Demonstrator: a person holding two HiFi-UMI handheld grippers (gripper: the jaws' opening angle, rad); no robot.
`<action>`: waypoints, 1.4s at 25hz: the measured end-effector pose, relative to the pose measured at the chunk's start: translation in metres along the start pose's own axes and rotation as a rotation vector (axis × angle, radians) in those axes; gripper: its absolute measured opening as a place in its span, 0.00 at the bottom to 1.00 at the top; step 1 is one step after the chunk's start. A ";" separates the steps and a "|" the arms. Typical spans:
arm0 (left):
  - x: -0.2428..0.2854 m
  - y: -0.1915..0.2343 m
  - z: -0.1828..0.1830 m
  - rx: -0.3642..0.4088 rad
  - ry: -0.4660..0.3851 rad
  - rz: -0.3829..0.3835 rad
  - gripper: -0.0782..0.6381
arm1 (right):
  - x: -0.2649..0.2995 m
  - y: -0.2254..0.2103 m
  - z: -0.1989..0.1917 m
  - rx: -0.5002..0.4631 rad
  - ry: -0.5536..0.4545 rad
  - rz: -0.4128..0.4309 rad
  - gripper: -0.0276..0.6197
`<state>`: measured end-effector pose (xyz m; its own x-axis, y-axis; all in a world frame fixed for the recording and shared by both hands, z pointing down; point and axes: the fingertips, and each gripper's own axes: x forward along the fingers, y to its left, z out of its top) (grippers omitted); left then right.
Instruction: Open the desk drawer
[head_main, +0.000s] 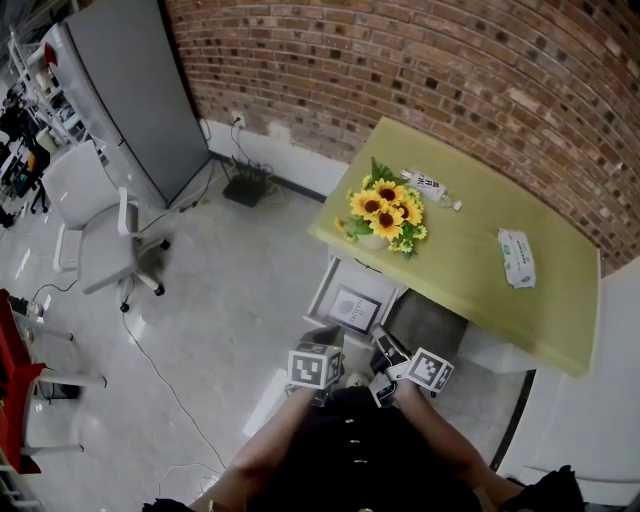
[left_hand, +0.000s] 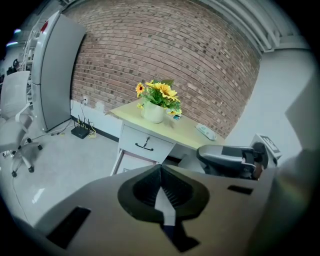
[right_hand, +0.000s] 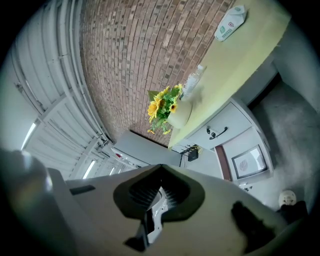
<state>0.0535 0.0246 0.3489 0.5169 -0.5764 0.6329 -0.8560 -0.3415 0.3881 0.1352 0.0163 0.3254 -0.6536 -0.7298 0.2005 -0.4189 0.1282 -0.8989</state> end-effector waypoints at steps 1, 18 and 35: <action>0.001 0.000 0.000 -0.001 -0.002 -0.001 0.12 | 0.000 -0.001 0.000 -0.001 0.002 -0.001 0.06; -0.001 0.004 -0.001 -0.024 -0.009 0.023 0.12 | 0.000 0.002 0.003 0.031 -0.033 0.041 0.06; -0.002 0.005 -0.028 -0.095 0.016 0.047 0.12 | -0.001 0.005 -0.023 0.239 -0.026 0.154 0.06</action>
<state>0.0487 0.0446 0.3684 0.4770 -0.5783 0.6618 -0.8750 -0.2418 0.4193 0.1195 0.0334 0.3291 -0.6805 -0.7312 0.0472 -0.1536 0.0794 -0.9849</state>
